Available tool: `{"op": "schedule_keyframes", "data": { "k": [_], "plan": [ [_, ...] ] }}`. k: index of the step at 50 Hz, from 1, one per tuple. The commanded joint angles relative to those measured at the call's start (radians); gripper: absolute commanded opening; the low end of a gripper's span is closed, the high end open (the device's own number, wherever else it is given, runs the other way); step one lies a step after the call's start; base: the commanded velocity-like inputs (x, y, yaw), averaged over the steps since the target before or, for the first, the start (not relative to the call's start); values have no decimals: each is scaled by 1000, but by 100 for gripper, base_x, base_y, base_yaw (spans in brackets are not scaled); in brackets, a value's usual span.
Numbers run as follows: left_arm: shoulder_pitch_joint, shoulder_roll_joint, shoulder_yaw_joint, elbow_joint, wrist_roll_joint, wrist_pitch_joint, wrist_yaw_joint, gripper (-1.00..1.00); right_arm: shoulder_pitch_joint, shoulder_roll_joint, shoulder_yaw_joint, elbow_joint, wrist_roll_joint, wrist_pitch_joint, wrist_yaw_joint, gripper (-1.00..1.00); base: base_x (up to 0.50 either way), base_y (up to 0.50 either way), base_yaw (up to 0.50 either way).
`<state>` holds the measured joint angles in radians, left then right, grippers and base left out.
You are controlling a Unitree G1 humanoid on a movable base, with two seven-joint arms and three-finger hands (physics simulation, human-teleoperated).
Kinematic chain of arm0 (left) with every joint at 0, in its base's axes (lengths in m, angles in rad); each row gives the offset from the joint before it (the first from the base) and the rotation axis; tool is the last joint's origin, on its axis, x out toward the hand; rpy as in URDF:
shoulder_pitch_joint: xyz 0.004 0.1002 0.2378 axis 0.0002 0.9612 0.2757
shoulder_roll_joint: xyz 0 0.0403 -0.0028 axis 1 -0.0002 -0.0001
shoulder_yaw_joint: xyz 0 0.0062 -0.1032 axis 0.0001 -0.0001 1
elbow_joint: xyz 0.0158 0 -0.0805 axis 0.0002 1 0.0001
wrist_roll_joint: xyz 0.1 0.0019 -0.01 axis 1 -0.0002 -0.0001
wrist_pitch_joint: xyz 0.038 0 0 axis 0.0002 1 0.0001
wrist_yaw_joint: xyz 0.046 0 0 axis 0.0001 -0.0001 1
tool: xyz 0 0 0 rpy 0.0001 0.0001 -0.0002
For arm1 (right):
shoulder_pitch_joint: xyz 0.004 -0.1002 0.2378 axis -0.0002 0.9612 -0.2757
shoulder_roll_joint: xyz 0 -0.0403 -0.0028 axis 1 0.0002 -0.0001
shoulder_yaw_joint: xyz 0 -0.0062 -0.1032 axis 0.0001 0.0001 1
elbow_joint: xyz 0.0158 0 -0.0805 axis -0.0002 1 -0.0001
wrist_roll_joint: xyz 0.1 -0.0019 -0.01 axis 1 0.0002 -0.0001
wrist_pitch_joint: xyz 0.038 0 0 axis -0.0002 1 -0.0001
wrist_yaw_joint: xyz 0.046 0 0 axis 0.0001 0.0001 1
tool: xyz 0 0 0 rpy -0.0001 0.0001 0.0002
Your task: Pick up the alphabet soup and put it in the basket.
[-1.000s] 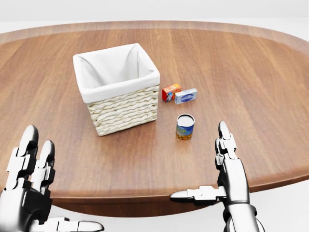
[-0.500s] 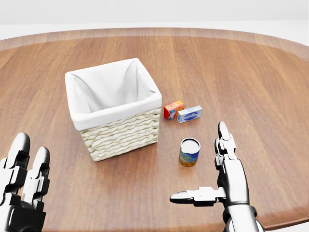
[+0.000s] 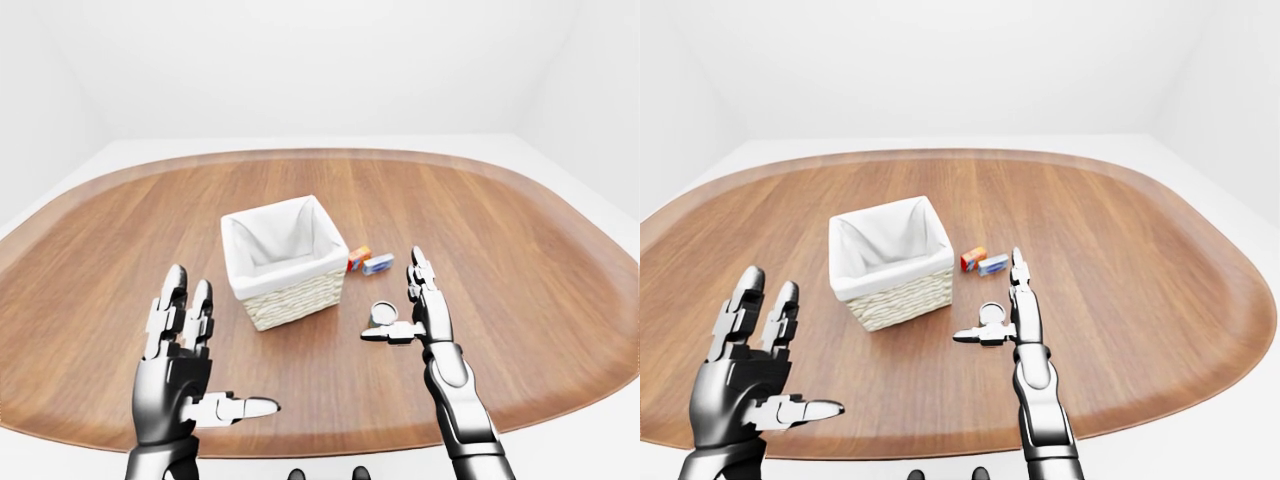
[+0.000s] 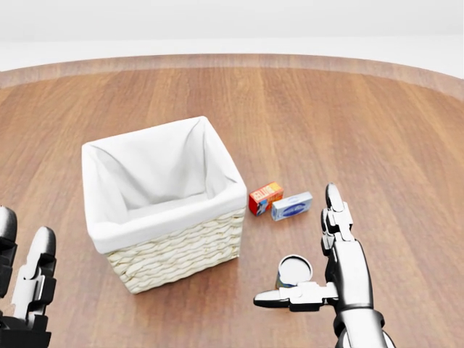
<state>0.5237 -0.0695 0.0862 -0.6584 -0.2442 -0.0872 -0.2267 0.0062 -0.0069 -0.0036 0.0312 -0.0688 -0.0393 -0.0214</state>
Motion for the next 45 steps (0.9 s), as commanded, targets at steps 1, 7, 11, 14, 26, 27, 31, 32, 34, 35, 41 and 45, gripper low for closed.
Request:
{"op": "schedule_keyframes", "data": {
  "k": [1, 7, 11, 14, 26, 27, 31, 32, 34, 35, 41, 45],
  "plan": [
    [55, -3, -27, -13, -13, 0, -34, 100, -1, 1, 2, 7, -3, -6, -2, 100, 36, 0, 0],
    [43, 11, -41, 0, 3, 0, -12, 100, -6, 0, 0, 15, -1, -8, -1, 100, 35, 0, 0],
    [43, 23, -51, 3, 6, 0, -4, 100, 1, 2, 3, 12, 3, -22, 3, 100, 23, 0, 0],
    [44, 27, -56, 6, 12, 0, 1, 100, -2, 1, 3, 22, -1, -32, -1, 100, 0, 0, 0],
    [15, 37, -51, 17, 17, 0, 13, 100, -45, 2, 4, 137, -33, -48, -40, 100, 0, 0, 0],
    [13, 37, -49, 16, 14, 0, 13, 100, -51, 1, 2, 149, -32, -48, -41, 100, 0, 0, 0],
    [10, 34, -42, 9, 8, 0, 7, 100, -78, -10, -16, 205, -13, -48, -31, 100, 0, 0, 0],
    [7, 33, -40, 8, 8, 0, 7, 100, -89, -12, -20, 228, -11, -48, -32, 100, 0, 0, 0],
    [3, 30, -40, 10, 10, 0, 7, 100, -112, -17, -28, 291, -10, -48, -41, 100, 0, 0, 0],
    [0, 29, -41, 12, 14, 0, 10, 100, -128, -22, -33, 339, -15, -48, -50, 100, 0, 0, 0],
    [-1, 29, -48, 16, 25, 0, 18, 100, -219, -49, -52, 601, -39, -48, -98, 100, 0, 0, 0],
    [-3, 33, -46, 14, 19, 0, 20, 100, -279, -65, -60, 751, -40, -48, -120, 100, 0, 0, 0]
  ]
}}
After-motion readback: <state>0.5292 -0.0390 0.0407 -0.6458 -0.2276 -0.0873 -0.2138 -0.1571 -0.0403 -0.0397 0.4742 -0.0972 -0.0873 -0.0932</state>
